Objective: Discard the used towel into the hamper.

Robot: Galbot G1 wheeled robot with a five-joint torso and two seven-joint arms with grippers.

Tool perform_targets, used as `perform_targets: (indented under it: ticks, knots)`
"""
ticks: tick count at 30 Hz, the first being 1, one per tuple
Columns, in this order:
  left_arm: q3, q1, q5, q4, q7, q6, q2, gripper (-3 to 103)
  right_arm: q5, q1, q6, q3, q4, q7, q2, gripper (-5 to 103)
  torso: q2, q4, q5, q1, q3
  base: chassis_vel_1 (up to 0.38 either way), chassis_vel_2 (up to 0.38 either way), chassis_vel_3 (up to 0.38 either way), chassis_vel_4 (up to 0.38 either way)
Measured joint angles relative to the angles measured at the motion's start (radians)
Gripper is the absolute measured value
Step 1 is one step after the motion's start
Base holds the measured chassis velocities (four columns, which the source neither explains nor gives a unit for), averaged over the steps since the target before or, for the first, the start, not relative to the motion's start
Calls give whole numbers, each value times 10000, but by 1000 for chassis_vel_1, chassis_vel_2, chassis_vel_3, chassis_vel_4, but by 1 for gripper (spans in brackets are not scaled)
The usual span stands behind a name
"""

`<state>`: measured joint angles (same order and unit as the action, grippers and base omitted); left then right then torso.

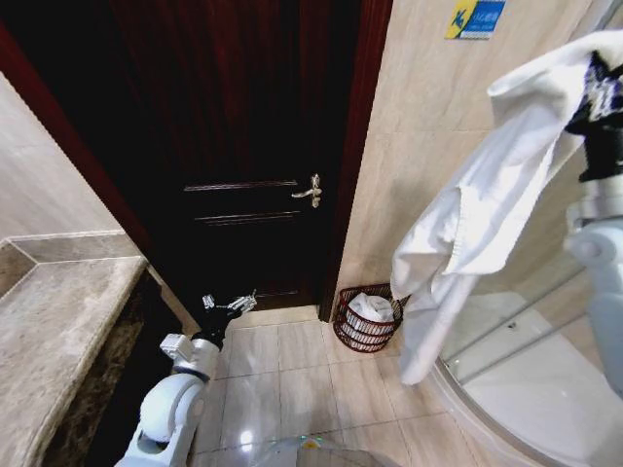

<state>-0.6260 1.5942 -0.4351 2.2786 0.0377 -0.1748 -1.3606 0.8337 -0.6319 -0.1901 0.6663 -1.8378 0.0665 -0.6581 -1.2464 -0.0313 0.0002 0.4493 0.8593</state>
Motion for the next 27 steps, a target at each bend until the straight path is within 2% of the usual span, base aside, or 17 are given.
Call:
perform_targets:
  ticks: [6, 12, 19, 27]
  knots:
    - [0, -1, 0, 1, 0, 0, 0, 100, -255, 1059, -21, -660, 547, 201, -144, 7, 0, 1, 0, 0, 0, 0, 0, 0, 0]
    - [0, -1, 0, 0, 0, 0, -1, 100, -443, 3071, -152, -2010, 1716, 374, -388, 7, 0, 0, -4, 0, 0, 0, 0, 0, 0]
    - [0, -1, 0, 0, 0, 0, 0, 100, -759, 4541, -394, -3091, 3099, 677, -845, 7, 0, 0, -3, 0, 0, 0, 0, 0, 0]
    - [0, 0, 0, 0, 0, 0, 0, 100, -1123, 4841, -566, -3371, 4117, 921, -1323, 7, 0, 2, 3, 1, 1, 0, 0, 0, 0]
